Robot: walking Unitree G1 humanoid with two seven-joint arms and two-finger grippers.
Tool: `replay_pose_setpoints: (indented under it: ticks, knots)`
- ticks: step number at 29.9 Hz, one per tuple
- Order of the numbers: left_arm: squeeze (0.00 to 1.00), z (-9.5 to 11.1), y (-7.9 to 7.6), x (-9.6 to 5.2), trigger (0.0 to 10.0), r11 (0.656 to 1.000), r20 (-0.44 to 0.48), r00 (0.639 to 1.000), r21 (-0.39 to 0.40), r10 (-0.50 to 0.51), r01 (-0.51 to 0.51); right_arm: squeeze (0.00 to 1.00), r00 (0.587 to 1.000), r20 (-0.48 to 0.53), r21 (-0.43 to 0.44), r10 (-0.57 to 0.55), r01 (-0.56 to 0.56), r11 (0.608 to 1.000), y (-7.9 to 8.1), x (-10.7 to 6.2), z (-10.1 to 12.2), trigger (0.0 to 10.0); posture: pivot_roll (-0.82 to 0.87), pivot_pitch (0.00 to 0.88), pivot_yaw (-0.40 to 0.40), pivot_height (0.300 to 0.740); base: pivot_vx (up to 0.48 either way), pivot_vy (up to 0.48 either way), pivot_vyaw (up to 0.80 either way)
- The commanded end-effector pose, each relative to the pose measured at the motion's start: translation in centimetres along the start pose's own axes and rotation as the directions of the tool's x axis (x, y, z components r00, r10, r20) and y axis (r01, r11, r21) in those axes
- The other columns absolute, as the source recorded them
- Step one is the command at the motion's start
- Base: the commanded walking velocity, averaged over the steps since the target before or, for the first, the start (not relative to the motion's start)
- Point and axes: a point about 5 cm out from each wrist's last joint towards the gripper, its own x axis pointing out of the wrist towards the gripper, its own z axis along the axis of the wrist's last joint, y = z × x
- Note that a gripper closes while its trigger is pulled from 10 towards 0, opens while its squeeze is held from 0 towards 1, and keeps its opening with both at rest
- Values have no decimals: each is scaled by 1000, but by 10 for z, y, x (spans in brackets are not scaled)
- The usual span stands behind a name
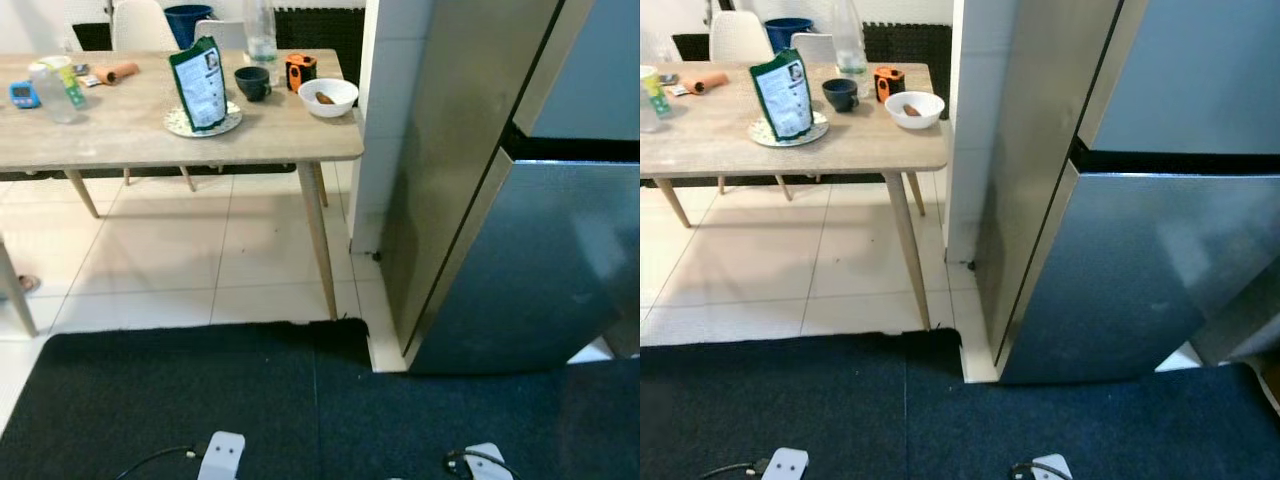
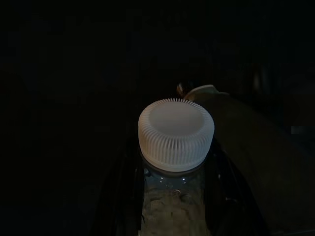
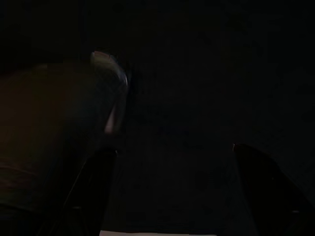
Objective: Restocking fridge
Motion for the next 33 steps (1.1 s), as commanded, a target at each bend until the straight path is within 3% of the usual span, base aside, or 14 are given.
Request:
replay_pose_setpoints:
  ticks: [1,33]
  knots:
    - [0,-17,-17,0,10000,998,-66,996,-11,-60,60,0,1000,-10,-8,28,-28,1000,7,0,-3,10000,-97,111,-23,740,-319,0,0]
    - [0,-17,-15,0,10000,998,-69,996,-6,-62,62,0,999,-18,-14,31,-32,999,6,0,-6,10000,-99,110,-23,740,-317,-8,0]
